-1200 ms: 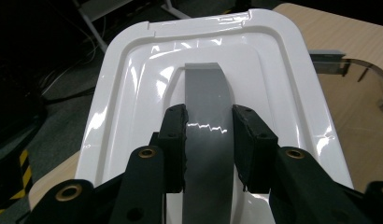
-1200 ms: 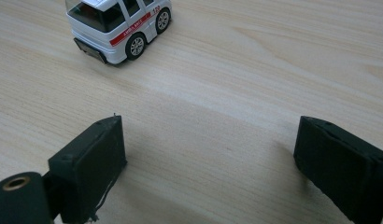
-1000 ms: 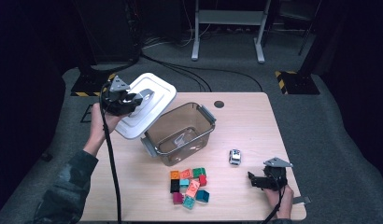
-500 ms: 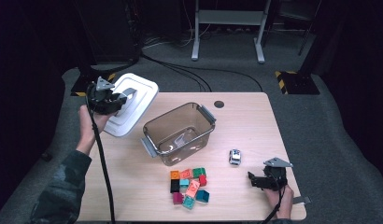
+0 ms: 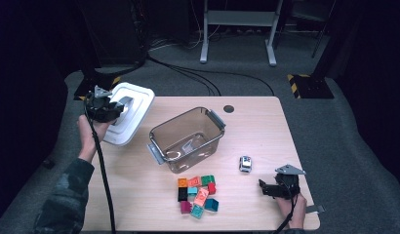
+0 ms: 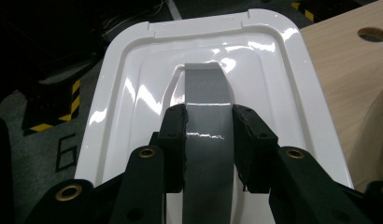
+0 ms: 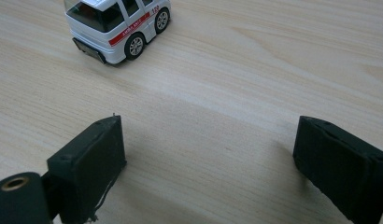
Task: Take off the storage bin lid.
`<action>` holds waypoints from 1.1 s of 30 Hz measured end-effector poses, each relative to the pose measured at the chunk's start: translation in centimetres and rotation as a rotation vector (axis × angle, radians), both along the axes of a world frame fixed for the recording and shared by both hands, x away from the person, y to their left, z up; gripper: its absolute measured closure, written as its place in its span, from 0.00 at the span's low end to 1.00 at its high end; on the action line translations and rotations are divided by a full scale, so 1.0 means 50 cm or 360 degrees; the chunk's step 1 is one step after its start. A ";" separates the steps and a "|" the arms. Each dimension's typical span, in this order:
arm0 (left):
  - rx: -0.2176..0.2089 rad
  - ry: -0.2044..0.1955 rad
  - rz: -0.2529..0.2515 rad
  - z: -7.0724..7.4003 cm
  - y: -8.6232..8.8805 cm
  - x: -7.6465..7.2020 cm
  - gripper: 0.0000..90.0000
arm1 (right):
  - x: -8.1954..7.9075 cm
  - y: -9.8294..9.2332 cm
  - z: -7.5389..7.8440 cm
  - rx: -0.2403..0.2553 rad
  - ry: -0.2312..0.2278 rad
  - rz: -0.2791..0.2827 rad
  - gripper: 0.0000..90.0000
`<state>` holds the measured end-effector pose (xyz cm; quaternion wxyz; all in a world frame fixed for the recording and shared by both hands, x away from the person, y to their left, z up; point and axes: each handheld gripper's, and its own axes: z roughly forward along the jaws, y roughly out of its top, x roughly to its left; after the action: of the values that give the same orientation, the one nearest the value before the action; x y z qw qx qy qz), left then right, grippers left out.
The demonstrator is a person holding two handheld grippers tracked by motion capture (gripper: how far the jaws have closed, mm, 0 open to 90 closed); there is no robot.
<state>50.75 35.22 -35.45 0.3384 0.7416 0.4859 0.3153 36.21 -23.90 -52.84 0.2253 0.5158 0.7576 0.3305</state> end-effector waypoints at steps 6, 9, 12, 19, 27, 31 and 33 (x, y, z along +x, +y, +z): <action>-0.0018 0.0054 0.0041 -0.038 0.013 0.013 0.74 | 0.000 0.000 0.000 0.0000 0.0000 -0.0001 0.09; -0.0037 0.0091 0.0068 -0.062 0.020 0.021 0.74 | 0.000 0.000 0.000 0.0001 0.0000 -0.0001 0.09; -0.0052 0.0104 0.0081 -0.073 0.021 0.025 0.74 | 0.000 0.000 0.000 0.0001 0.0000 -0.0001 0.09; -0.0080 0.0184 0.0111 -0.124 0.020 0.040 0.74 | 0.000 0.000 0.000 0.0000 0.0000 0.0000 0.09; -0.0084 0.0285 0.0126 -0.171 0.017 0.057 0.74 | 0.000 0.000 0.000 -0.0002 0.0000 0.0001 0.09; -0.0085 0.0324 0.0150 -0.192 0.014 0.064 0.74 | 0.000 -0.001 0.000 -0.0003 -0.0002 0.0004 0.09; -0.0090 0.0353 0.0153 -0.203 0.013 0.067 0.74 | 0.000 -0.001 0.000 -0.0003 -0.0001 0.0004 0.09</action>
<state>54.09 35.88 -45.60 0.2879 0.7380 0.5639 0.2335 36.21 -23.93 -52.85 0.2258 0.5145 0.7585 0.3302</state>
